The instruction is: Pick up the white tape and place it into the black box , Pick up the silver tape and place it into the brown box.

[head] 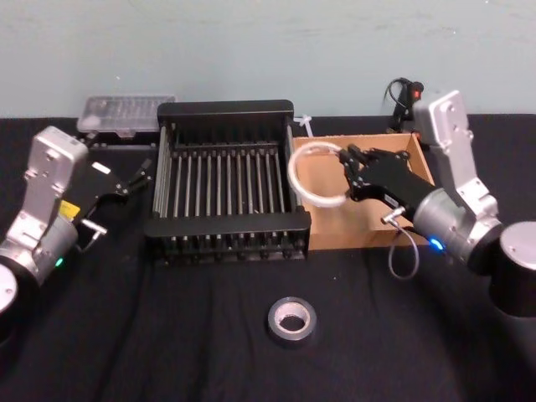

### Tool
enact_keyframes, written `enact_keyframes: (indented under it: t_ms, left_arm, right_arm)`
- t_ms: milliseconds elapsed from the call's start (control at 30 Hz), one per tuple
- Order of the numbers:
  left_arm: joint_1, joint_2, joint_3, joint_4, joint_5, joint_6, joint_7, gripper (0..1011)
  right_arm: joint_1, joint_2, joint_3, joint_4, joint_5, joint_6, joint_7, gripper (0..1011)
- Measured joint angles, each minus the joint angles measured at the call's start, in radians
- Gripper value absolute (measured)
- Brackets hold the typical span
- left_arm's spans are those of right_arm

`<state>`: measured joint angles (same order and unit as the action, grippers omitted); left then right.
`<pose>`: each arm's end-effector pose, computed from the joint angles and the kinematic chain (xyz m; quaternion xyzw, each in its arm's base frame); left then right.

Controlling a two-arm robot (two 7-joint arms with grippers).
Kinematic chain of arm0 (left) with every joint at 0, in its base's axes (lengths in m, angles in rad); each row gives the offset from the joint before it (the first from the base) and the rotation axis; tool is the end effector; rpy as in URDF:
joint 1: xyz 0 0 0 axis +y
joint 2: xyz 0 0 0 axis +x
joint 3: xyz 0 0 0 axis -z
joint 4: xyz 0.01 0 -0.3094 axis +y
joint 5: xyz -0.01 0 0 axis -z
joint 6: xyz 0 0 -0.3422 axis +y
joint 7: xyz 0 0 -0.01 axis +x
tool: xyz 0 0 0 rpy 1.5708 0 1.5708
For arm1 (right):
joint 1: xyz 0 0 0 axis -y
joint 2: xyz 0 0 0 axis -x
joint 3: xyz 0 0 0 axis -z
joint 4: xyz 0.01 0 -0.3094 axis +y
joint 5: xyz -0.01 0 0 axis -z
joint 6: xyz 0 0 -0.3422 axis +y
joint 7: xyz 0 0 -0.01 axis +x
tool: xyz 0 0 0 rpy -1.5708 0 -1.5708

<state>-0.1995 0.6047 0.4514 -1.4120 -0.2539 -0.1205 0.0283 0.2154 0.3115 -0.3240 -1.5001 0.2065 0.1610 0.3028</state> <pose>0.3928 0.0849 -0.3243 0.1415 -0.1325 0.5799 0.7913 0.4115 0.0035 -0.2830 -0.0962 -0.0109 -0.4767 0.8737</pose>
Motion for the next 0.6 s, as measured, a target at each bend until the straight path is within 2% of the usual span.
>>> enact_keyframes:
  t_ms: [333, 600]
  left_arm:
    - [0.0, 0.0, 0.0, 0.0, 0.0, 0.0, 0.0, 1001]
    - [0.0, 0.0, 0.0, 0.0, 0.0, 0.0, 0.0, 1001]
  right_arm:
    - [0.1, -0.053, -0.04, 0.104, -0.04, -0.025, 0.011, 93]
    - [0.155, -0.085, -0.063, 0.168, -0.057, -0.037, 0.022, 93]
